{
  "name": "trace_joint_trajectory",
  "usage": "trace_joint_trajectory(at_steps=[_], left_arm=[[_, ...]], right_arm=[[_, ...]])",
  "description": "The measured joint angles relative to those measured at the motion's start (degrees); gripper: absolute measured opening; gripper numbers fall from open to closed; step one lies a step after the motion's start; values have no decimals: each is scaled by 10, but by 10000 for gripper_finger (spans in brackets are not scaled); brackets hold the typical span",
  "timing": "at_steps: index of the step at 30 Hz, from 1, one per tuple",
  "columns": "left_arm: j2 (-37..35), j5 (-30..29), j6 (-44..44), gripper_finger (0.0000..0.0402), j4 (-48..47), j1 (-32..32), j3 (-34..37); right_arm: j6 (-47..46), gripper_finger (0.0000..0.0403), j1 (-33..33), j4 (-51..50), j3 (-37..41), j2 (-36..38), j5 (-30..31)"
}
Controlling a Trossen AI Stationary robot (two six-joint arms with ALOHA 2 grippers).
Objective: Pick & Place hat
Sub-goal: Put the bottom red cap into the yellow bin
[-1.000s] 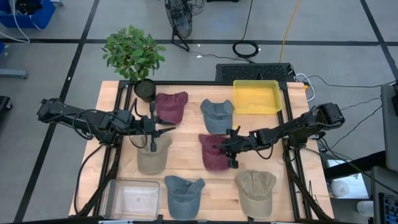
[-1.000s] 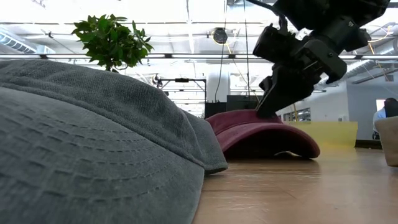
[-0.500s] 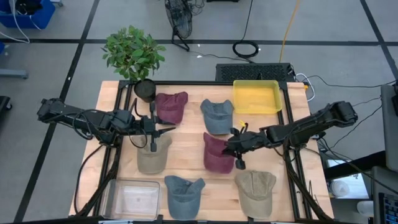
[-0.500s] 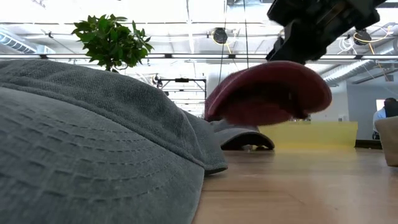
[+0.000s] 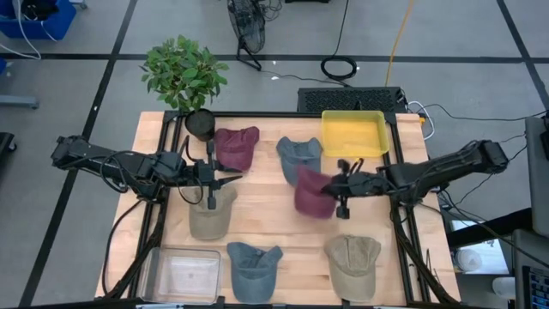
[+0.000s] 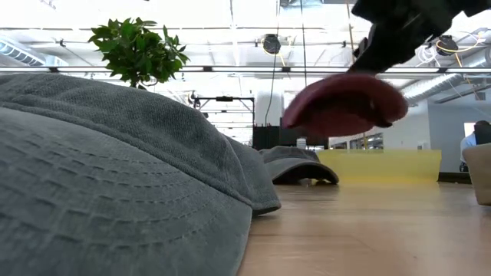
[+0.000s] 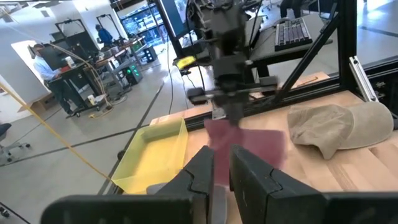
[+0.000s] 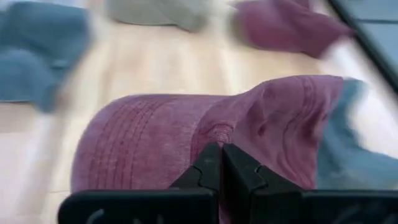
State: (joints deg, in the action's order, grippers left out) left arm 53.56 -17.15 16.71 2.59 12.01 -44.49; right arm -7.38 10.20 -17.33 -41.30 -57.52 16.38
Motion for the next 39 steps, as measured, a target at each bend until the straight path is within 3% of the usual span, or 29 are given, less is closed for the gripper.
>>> trace_joint_trajectory(at_steps=[8, 15, 24, 32, 39], left_arm=[[0, 0, 8, 56, 1, 0, 0], [0, 0, 8, 56, -1, 0, 0], [0, 0, 12, 56, -3, 0, 0], [0, 0, 7, 56, -10, 0, 0], [0, 0, -21, 56, -30, 0, 0]], right_arm=[[71, 1, -95, -62, 0, 67, 19], [142, 0, -203, -113, -1, 75, 19], [282, 0, -290, -122, -21, 89, 13], [341, 0, -406, -165, -77, 85, -99], [399, 0, -513, -175, -82, 80, -210]])
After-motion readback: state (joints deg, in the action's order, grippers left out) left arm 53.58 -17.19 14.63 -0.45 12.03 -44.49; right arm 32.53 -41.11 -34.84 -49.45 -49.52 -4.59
